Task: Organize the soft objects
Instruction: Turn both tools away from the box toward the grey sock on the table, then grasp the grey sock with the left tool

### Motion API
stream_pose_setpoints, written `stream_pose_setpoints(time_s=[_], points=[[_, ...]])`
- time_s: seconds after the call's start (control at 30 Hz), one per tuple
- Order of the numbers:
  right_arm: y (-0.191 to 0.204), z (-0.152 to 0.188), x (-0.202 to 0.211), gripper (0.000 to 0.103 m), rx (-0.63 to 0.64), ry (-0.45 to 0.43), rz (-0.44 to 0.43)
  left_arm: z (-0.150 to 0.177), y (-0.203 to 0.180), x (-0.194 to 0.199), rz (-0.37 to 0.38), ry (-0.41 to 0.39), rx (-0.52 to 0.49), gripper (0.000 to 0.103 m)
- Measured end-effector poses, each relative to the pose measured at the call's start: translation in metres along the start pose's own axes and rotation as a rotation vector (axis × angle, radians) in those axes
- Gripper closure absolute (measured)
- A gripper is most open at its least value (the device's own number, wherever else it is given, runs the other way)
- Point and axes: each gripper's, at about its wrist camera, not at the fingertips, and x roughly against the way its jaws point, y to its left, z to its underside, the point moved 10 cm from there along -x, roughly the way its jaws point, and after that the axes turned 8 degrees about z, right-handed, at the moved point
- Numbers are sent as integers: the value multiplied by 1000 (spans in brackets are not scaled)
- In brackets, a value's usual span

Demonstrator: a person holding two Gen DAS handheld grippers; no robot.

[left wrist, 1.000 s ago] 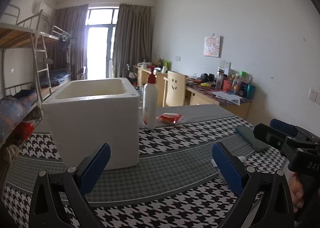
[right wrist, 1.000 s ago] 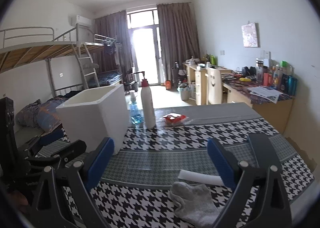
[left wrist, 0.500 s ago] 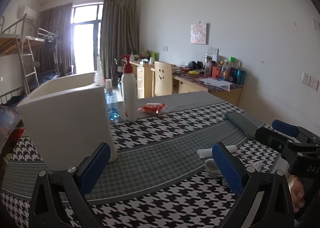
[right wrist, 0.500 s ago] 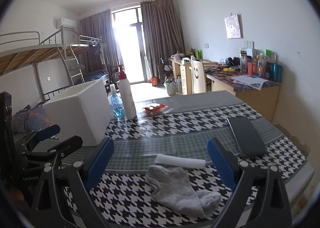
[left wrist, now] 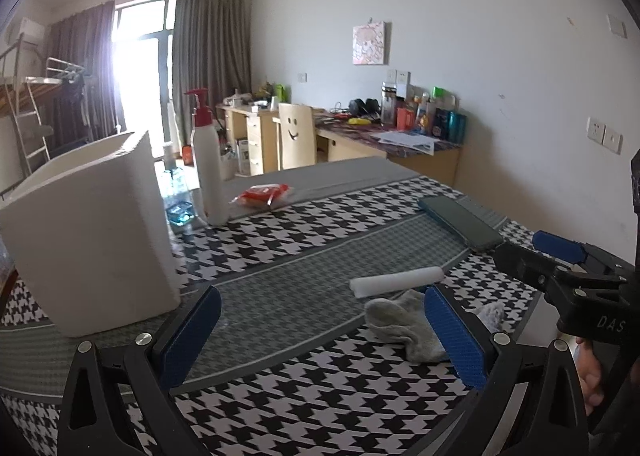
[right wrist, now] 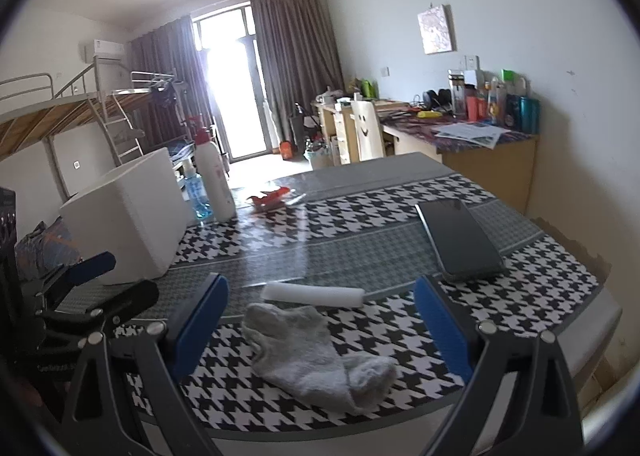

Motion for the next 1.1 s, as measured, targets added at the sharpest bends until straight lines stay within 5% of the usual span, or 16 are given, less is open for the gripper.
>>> stream_pose_setpoints(time_s=[1.1], points=[[-48, 24, -29, 7, 16, 114, 8, 42, -64, -78, 128, 246, -22, 5]])
